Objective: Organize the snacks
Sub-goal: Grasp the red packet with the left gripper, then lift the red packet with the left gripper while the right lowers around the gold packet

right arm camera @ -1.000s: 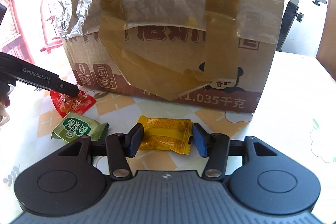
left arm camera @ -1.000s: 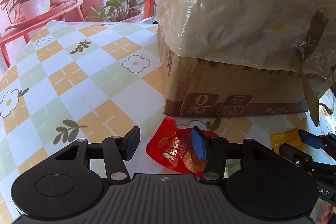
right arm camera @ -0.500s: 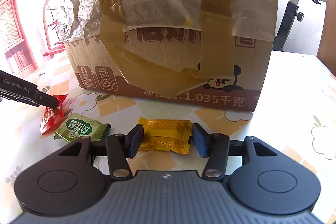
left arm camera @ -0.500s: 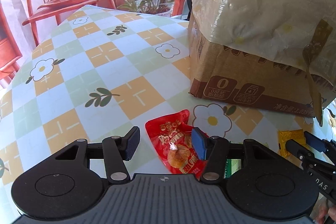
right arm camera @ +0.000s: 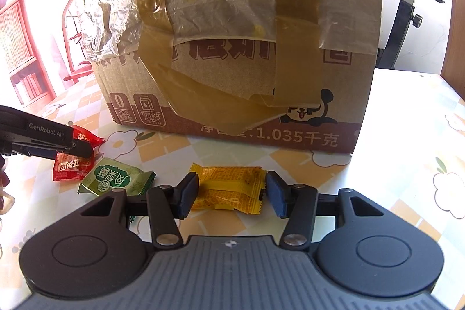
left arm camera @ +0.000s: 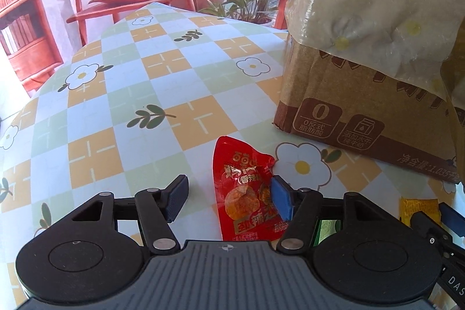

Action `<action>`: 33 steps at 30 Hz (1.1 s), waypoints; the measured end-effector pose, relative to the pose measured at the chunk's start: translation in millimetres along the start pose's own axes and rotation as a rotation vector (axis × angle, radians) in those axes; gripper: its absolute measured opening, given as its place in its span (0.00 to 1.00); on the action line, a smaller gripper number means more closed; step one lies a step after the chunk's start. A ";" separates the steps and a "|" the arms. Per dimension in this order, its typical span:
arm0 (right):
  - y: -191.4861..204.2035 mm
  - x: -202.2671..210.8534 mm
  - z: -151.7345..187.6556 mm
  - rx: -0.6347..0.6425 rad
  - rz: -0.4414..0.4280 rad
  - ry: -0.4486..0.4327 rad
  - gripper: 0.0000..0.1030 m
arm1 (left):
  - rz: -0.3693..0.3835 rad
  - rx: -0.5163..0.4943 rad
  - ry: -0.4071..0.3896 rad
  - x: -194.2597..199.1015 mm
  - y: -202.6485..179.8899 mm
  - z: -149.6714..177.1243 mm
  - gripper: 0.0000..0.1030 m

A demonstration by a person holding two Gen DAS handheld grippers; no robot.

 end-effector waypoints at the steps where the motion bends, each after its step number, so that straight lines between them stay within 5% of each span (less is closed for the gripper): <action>1: 0.1 0.0 0.0 0.000 0.000 0.000 0.52 | 0.003 -0.005 -0.010 2.8 0.4 2.7 0.63; 5: 0.1 0.0 0.1 0.000 0.000 0.000 0.52 | 0.015 -0.013 -0.023 6.4 1.5 5.4 0.60; 7: 0.1 -0.1 0.1 0.000 0.000 0.000 0.52 | 0.031 -0.029 -0.042 8.9 0.7 8.0 0.41; 22: 0.2 0.1 0.3 0.000 -0.001 0.001 0.54 | 0.107 -0.061 -0.130 33.3 -0.3 16.1 0.18; 33: 0.1 0.2 0.3 0.001 -0.001 0.001 0.54 | 0.202 -0.130 -0.113 29.7 -22.1 15.8 0.18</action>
Point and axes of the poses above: each gripper's, at about its wrist camera, not at the fingertips, and x roughly against the way its jaws point, y to its left, z to its underside, the point moved 2 cm from there along -x, roughly the way its jaws point, and after that the axes turned 6 degrees about y, right-handed, at the moved point
